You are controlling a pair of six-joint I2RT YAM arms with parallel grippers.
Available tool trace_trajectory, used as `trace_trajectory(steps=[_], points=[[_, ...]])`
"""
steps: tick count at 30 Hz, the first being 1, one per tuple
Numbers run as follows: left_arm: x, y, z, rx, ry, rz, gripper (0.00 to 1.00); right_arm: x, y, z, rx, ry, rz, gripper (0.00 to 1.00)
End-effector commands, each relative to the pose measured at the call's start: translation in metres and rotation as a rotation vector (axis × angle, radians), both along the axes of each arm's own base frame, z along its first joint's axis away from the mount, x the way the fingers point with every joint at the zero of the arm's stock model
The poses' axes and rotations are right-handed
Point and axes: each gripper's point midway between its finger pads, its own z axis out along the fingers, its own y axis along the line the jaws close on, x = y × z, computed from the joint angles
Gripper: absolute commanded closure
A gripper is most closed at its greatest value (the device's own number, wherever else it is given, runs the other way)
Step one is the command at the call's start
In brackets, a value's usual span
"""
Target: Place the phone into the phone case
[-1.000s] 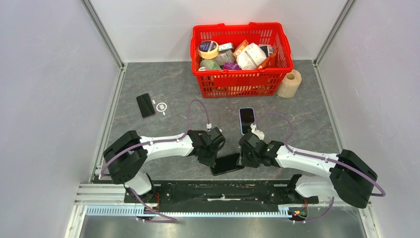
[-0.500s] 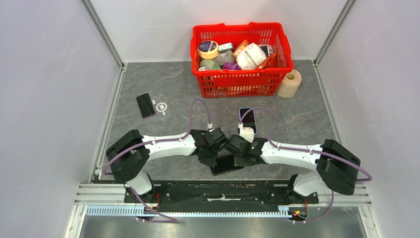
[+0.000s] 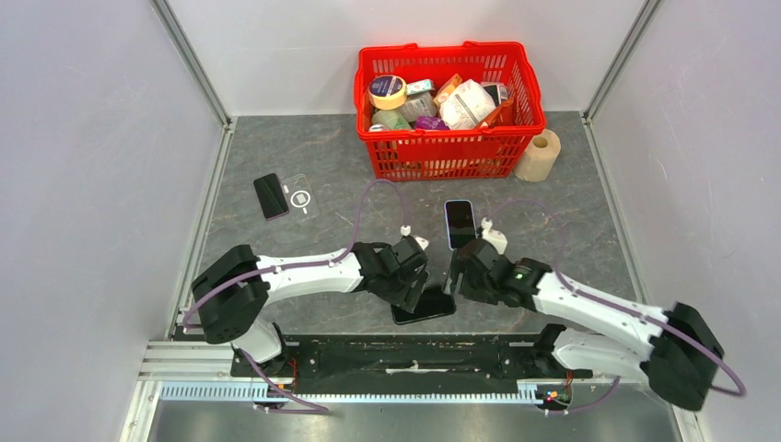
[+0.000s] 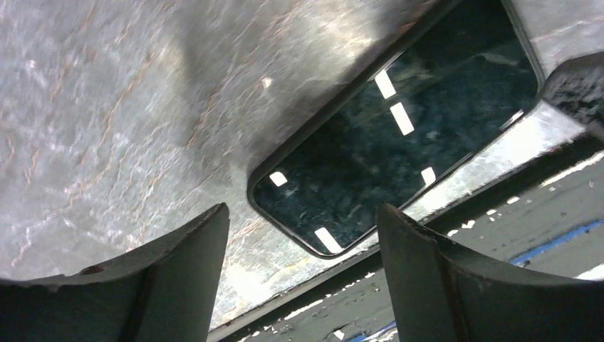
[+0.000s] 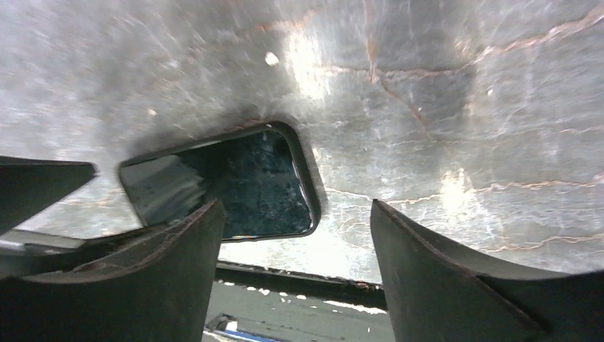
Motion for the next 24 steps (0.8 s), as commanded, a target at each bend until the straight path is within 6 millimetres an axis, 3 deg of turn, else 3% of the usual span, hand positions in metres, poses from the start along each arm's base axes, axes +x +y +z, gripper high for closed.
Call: trace_trajectory(steps=[1,7,13,24], points=[[0.010,-0.040,0.040,-0.134,-0.115,-0.240,0.16,0.006,-0.012,0.027,0.091,-0.051,-0.058,0.15],[0.007,-0.058,0.037,-0.050,-0.170,-0.487,0.13,0.010,-0.030,0.048,0.136,-0.108,-0.125,0.03],[0.004,-0.081,0.024,0.036,-0.195,-0.643,0.12,0.011,-0.034,0.062,0.162,-0.130,-0.129,0.03],[-0.007,-0.090,0.004,0.048,-0.176,-0.847,0.10,0.007,-0.060,0.080,0.168,-0.198,-0.196,0.03]])
